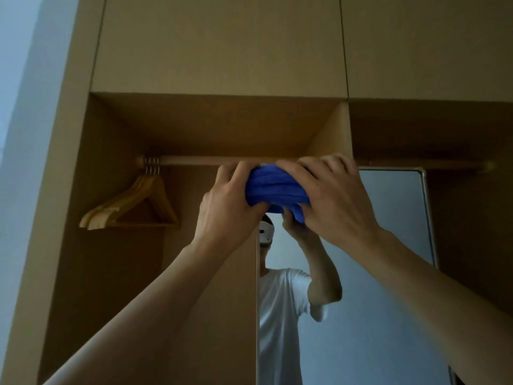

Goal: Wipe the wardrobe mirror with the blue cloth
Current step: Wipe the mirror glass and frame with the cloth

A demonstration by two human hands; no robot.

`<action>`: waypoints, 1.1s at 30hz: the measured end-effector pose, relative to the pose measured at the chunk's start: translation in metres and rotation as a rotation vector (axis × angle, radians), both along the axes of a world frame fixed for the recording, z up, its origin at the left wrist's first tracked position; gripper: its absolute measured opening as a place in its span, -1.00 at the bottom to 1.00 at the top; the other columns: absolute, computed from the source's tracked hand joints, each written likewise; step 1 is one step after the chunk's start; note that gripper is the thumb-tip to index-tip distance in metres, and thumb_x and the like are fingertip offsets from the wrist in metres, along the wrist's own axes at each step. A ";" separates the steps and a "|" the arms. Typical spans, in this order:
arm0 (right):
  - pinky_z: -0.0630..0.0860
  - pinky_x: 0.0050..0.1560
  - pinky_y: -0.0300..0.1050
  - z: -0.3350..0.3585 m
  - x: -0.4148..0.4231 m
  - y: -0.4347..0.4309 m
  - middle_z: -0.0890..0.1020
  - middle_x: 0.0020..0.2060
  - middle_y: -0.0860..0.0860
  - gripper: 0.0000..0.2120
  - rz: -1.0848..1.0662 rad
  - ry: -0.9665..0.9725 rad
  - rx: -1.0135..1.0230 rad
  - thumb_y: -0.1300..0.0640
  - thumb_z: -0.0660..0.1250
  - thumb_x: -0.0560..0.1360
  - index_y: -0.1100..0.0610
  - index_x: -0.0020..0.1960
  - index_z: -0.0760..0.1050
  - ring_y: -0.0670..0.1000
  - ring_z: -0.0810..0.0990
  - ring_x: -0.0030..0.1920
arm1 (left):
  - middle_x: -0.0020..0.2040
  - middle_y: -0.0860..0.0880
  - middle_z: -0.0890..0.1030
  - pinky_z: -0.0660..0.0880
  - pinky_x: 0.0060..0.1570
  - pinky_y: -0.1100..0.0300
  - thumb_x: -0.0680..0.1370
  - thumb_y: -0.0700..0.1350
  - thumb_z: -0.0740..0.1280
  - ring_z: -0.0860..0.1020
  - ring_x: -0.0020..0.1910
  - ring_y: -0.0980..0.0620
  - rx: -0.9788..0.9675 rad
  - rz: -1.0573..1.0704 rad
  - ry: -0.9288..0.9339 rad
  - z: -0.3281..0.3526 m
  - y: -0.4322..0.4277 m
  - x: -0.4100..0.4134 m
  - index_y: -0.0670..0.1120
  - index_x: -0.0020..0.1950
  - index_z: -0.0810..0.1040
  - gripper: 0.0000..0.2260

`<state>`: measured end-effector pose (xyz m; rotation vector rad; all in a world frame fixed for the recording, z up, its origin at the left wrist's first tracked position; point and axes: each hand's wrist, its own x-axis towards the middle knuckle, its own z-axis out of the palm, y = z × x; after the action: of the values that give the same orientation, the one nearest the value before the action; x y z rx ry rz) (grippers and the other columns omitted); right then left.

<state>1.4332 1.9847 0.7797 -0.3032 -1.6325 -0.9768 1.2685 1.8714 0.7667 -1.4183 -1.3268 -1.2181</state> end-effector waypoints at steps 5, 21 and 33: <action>0.26 0.47 0.21 0.017 -0.021 0.003 0.62 0.16 0.07 -0.43 -0.060 -0.002 -0.044 0.13 0.54 0.32 0.11 0.29 0.47 0.17 0.55 0.19 | 0.23 0.05 0.47 0.43 -0.12 0.35 0.52 -0.10 0.47 0.54 0.00 0.08 -0.006 -0.076 -0.027 0.011 0.020 0.002 0.10 0.36 0.37 -0.53; 0.41 0.19 0.13 0.034 -0.028 -0.001 0.56 0.23 0.03 -0.45 -0.009 -0.099 -0.049 0.25 0.43 0.38 0.07 0.34 0.43 0.14 0.51 0.21 | 0.19 -0.02 0.69 0.60 0.05 0.07 0.67 -0.09 0.18 0.70 0.07 0.06 -0.233 -0.742 -0.743 -0.020 0.036 -0.014 0.04 0.43 0.48 -0.67; 0.48 0.17 0.19 0.004 -0.036 0.008 0.63 0.15 0.05 -0.43 0.090 -0.166 -0.177 0.17 0.49 0.40 0.03 0.39 0.48 0.15 0.56 0.15 | 0.08 0.12 0.73 0.55 0.05 0.07 0.67 0.34 -0.02 0.70 0.06 0.10 -0.217 -0.822 -0.845 -0.039 0.037 -0.010 0.19 0.21 0.61 -0.53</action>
<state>1.3970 1.9926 0.7836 -0.2711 -1.8725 -0.8079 1.2585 1.9084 0.7276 -1.7612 -1.4608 -2.4759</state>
